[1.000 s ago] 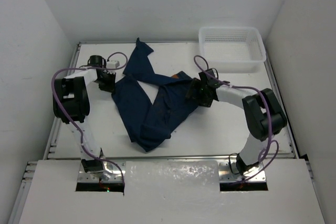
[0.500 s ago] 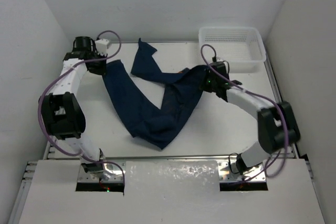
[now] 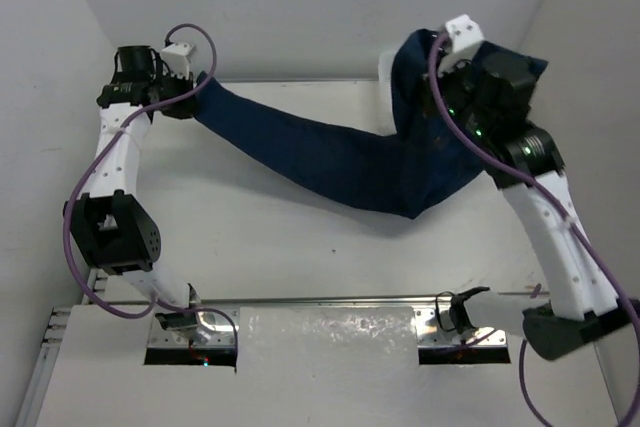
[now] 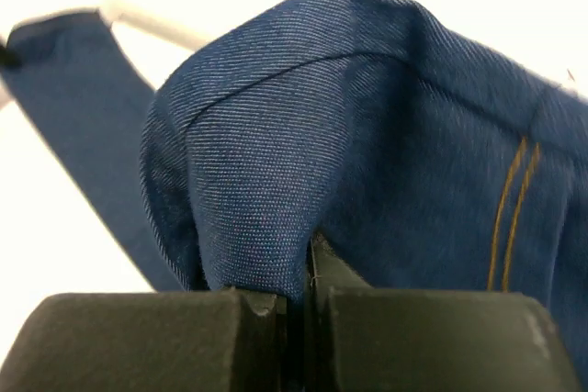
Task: Fold and stack the trousers
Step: Flatten the trousers out
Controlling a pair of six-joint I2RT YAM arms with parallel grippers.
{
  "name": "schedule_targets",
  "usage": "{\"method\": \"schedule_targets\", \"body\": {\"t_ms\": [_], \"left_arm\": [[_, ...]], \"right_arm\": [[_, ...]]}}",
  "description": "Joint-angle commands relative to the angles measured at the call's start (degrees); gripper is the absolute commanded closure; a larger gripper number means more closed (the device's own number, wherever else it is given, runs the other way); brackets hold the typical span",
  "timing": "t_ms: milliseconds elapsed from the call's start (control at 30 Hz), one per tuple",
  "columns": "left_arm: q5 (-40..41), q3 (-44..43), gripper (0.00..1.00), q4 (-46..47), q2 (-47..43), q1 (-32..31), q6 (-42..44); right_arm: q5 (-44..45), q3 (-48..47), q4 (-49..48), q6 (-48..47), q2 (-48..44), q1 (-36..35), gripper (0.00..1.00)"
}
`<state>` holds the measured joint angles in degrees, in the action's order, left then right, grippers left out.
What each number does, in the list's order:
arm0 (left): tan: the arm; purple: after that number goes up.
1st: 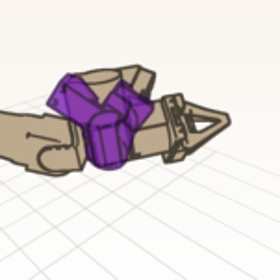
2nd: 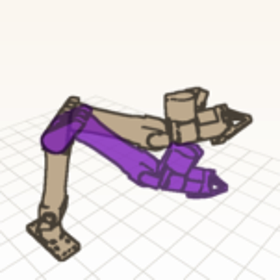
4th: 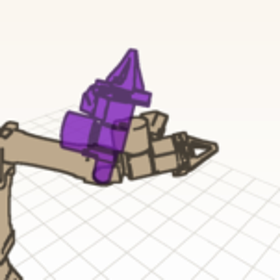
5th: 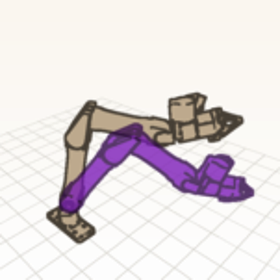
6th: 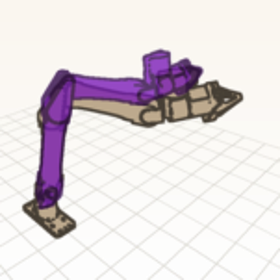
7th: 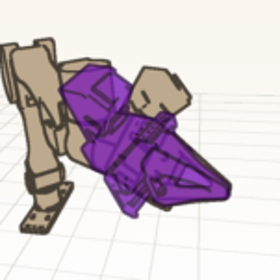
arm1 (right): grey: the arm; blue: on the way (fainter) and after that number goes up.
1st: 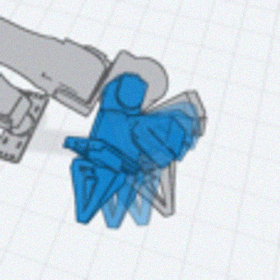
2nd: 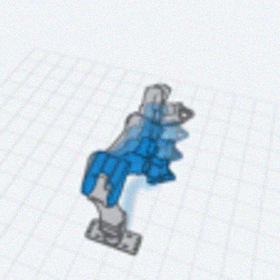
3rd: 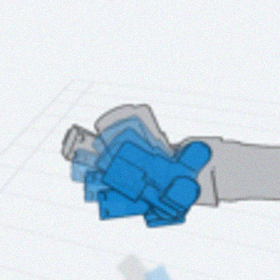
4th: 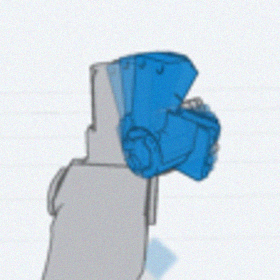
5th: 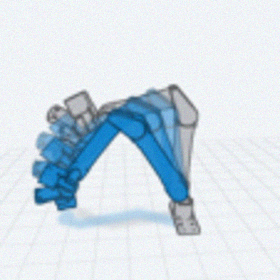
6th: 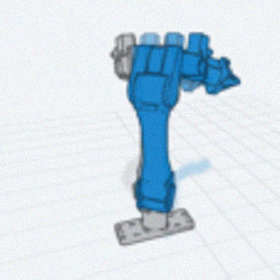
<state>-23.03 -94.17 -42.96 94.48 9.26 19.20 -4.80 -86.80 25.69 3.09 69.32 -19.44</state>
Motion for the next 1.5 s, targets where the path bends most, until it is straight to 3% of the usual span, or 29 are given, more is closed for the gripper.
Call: {"method": "schedule_targets", "body": {"t_ms": [0, 100, 133, 200, 233, 367, 433, 567, 767, 800, 833, 867, 900, 967, 1000, 1033, 1133, 1333, 1467], "left_arm": [[1.0, 1.0, 1.00, -0.1, -2.1, 2.3, -0.5], [1.5, 3.5, 1.00, -0.5, -3.2, 4.3, 0.2], [1.7, 4.2, 1.00, -0.6, -3.9, 5.7, 0.4], [3.1, 5.7, 1.00, -0.7, -4.3, 7.3, 1.1], [3.7, 6.2, 1.00, -1.0, -4.2, 8.6, 1.3], [5.4, 8.3, 1.00, -1.2, -3.2, 11.3, 2.1], [5.8, 9.0, 1.00, -0.7, -3.1, 12.0, 2.4], [7.2, 11.3, 1.00, 0.9, -2.8, 12.1, 2.7], [7.6, 11.9, 1.00, 1.5, -1.7, 12.2, 1.9], [7.7, 12.1, 1.00, 1.5, -1.7, 12.2, 1.9], [7.6, 12.3, 1.00, 1.6, -1.7, 12.2, 1.8], [7.6, 12.3, 1.00, 1.6, -1.7, 12.2, 1.7], [7.6, 12.5, 1.00, 1.6, -1.7, 12.2, 1.8], [7.6, 13.0, 1.00, 1.7, -1.7, 12.2, 1.8], [7.6, 13.1, 1.00, 2.0, -1.7, 12.2, 1.8], [7.6, 13.3, 1.00, 2.1, -1.6, 12.2, 1.8], [7.6, 13.1, 1.00, 1.9, -1.2, 12.2, 1.7], [8.3, 13.5, 1.00, 1.8, -1.8, 12.2, 2.3], [9.0, 14.5, 1.00, 2.4, -2.4, 12.2, 2.3]], "right_arm": [[-8.9, -2.8, 5.4, 0.0, 14.6, -1.5, 1.00], [-9.1, -9.6, 7.9, 4.3, 24.8, -2.2, 0.94], [-8.5, -13.2, 10.0, 4.9, 32.5, -2.4, 0.91], [-6.9, -25.4, 17.1, 6.2, 40.6, -3.8, 0.71], [-6.0, -33.7, 19.6, 6.7, 48.2, -4.3, 0.48], [-5.4, -45.6, 26.5, 9.9, 57.2, -4.4, 0.16], [-5.2, -43.1, 24.4, 9.7, 54.5, -4.4, 0.01], [1.1, -23.5, 15.1, 6.8, 40.8, -4.3, 0.01], [6.7, 2.0, 11.2, 10.8, 21.6, 0.1, 0.03], [6.3, 5.6, 10.2, 11.9, 17.0, 1.3, 0.13], [6.5, 13.1, 7.9, 15.9, 14.8, 4.4, 0.66], [6.5, 16.9, 6.6, 18.6, 12.6, 6.4, 0.88], [6.4, 20.6, 4.9, 21.0, 10.4, 11.0, 1.00], [5.1, 32.1, -2.2, 28.2, 5.3, 16.7, 0.96], [1.8, 37.6, -4.1, 30.5, 4.6, 22.5, 0.78], [0.3, 39.5, -6.2, 32.4, 4.9, 24.8, 0.51], [-0.6, 41.3, -9.5, 34.4, 8.3, 28.9, 0.32], [-1.1, 39.1, -15.8, 33.6, 19.2, 32.4, 0.29], [-1.0, 37.2, -17.4, 33.1, 27.2, 32.9, 0.38]]}}
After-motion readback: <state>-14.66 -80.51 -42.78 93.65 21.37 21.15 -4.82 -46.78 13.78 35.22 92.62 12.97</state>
